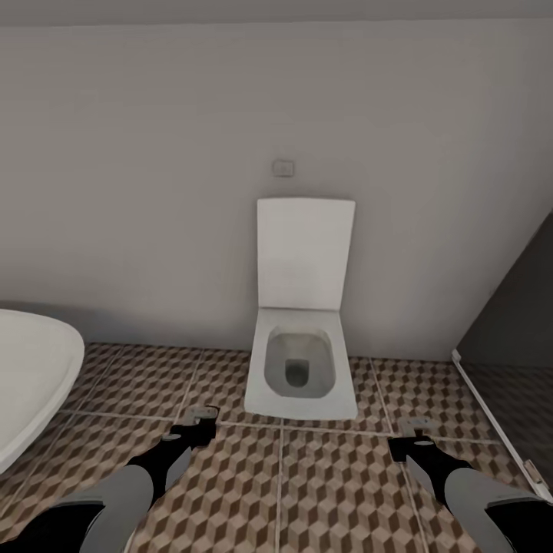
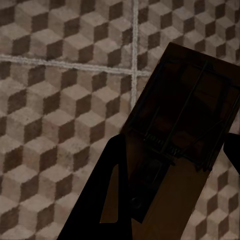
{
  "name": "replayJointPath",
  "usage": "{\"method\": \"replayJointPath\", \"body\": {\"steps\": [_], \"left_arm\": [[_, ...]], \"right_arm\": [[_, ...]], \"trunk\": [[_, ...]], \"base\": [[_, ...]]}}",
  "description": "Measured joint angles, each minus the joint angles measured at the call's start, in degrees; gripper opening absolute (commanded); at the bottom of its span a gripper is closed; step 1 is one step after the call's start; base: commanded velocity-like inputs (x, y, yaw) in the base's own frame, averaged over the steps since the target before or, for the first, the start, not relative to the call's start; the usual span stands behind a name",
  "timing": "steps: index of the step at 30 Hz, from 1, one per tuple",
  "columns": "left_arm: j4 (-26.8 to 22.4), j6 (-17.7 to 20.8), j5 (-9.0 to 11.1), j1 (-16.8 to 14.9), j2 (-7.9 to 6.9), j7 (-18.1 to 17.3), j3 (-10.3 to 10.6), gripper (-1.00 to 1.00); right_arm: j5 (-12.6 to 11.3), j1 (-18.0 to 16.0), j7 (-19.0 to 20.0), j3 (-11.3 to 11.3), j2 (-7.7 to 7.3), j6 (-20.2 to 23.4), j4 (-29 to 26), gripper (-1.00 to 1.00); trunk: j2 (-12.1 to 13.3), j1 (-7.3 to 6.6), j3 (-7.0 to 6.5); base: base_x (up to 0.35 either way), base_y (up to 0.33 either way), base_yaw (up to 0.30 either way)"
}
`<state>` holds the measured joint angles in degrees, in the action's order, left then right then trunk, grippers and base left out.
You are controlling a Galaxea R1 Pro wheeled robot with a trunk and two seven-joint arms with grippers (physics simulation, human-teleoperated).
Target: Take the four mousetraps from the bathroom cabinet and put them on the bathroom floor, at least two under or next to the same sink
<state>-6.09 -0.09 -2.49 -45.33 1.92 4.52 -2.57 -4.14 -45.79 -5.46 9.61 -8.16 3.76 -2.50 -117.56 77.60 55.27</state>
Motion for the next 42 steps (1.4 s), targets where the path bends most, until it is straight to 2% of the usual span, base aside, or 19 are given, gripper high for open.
{"method": "replayJointPath", "body": {"steps": [11, 30, 42], "left_arm": [[0.01, 0.08, 0.03, 0.00, -0.02, 0.13, -0.02, -1.00], [0.03, 0.00, -0.03, 0.00, -0.13, 0.07, -0.01, -1.00], [0.03, 0.00, -0.03, 0.00, -0.19, 0.11, -0.02, -1.00]], "right_arm": [[0.00, 0.00, 0.00, 0.04, 0.00, -0.01, 0.00, -1.00], [0.00, 0.00, 0.00, 0.06, 0.00, -0.01, 0.00, -1.00], [0.00, 0.00, 0.00, 0.03, 0.00, -0.01, 0.00, -1.00]], "trunk": [[0.00, 0.01, 0.00], [0.00, 0.00, 0.00], [0.00, 0.02, 0.00]], "base": [[0.077, 0.000, 0.000], [0.265, 0.000, 0.000], [0.043, 0.000, 0.000]]}}
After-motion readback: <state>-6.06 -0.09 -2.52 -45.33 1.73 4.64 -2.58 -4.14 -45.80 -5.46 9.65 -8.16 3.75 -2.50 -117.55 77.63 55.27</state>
